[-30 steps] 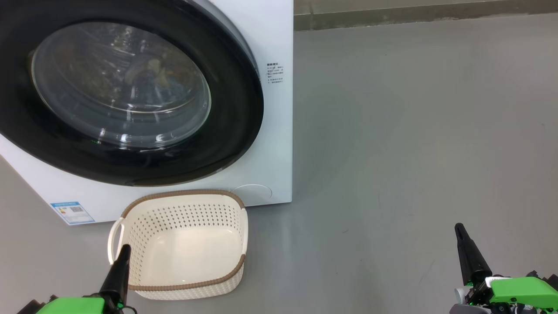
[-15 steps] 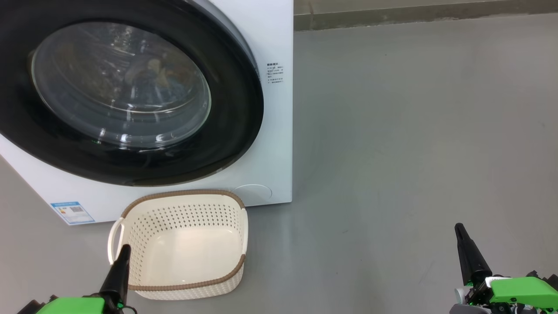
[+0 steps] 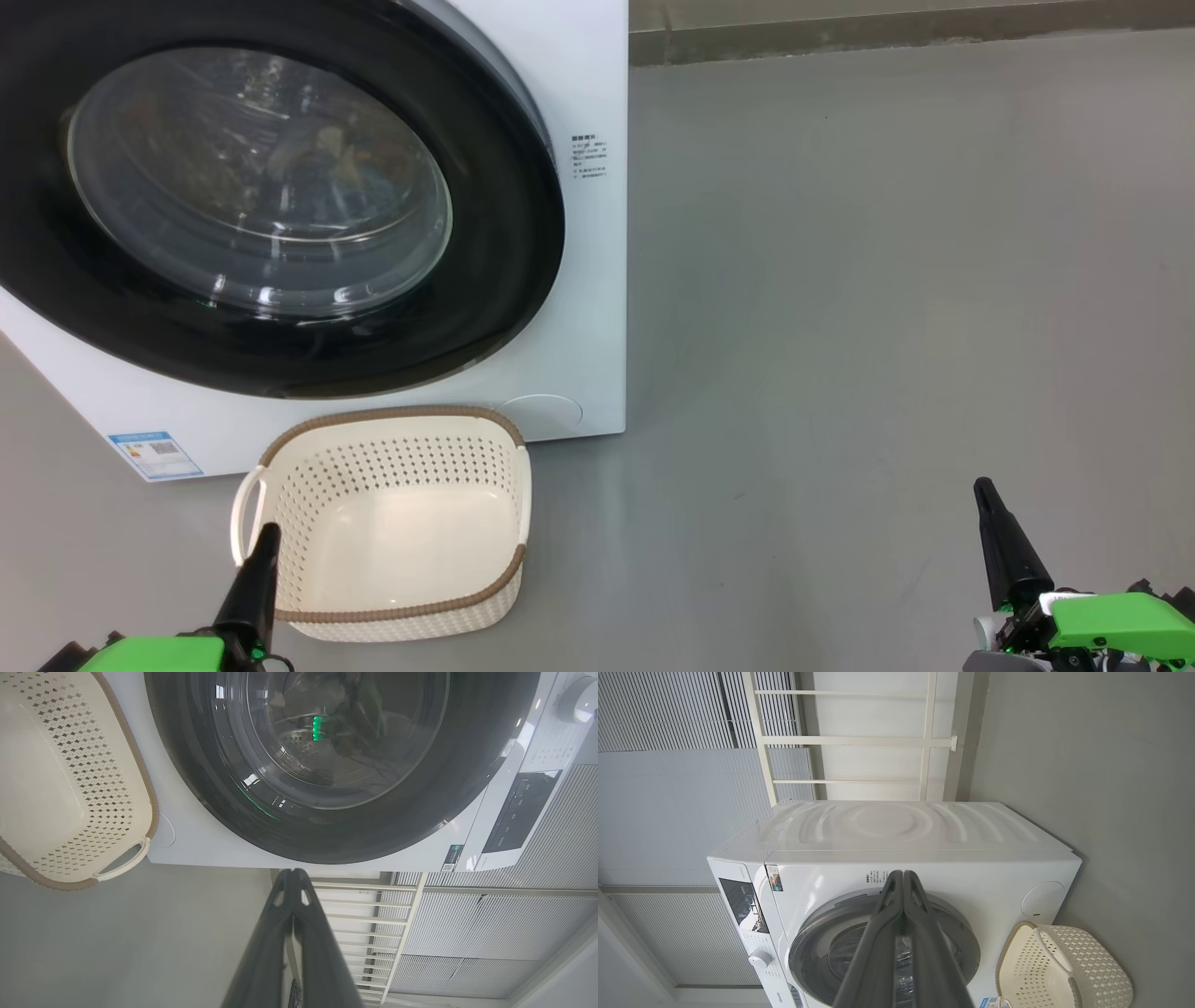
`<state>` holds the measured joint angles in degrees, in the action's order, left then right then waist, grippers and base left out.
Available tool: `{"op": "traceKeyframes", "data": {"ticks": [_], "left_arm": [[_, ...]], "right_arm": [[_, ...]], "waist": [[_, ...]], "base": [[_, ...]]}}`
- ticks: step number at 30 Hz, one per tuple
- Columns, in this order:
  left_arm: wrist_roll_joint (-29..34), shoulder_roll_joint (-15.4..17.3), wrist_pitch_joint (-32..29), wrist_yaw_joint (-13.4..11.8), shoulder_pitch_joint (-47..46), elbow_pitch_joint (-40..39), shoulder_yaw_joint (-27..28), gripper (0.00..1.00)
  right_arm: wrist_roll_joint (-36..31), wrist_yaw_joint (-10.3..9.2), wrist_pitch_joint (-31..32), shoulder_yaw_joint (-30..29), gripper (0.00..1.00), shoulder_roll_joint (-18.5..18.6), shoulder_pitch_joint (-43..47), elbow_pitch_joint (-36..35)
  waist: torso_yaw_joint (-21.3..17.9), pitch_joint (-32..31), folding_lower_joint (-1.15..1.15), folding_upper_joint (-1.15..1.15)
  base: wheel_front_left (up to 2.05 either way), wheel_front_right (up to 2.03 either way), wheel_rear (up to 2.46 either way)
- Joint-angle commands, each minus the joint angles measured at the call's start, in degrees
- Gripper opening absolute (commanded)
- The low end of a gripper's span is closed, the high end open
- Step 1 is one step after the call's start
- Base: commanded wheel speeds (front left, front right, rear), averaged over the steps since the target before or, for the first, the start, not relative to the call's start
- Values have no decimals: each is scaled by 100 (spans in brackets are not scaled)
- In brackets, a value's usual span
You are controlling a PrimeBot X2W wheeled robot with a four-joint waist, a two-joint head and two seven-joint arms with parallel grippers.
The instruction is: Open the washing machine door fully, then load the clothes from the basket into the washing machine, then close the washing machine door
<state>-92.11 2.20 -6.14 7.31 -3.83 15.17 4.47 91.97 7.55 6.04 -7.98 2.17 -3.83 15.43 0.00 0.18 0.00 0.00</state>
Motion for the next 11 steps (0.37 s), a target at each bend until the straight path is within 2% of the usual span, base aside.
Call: {"op": "traceKeyframes", "data": {"ticks": [1,11], "left_arm": [[-7,73,-34,18,-236,-112,204,0],[-6,72,-35,18,-236,-112,205,0]], "right_arm": [[21,-6,44,148,0,71,-235,-141],[21,-6,44,148,0,71,-235,-141]], "waist": [[0,0,0,0],[0,0,0,0]], "base": [[0,0,0],[0,0,0]]}}
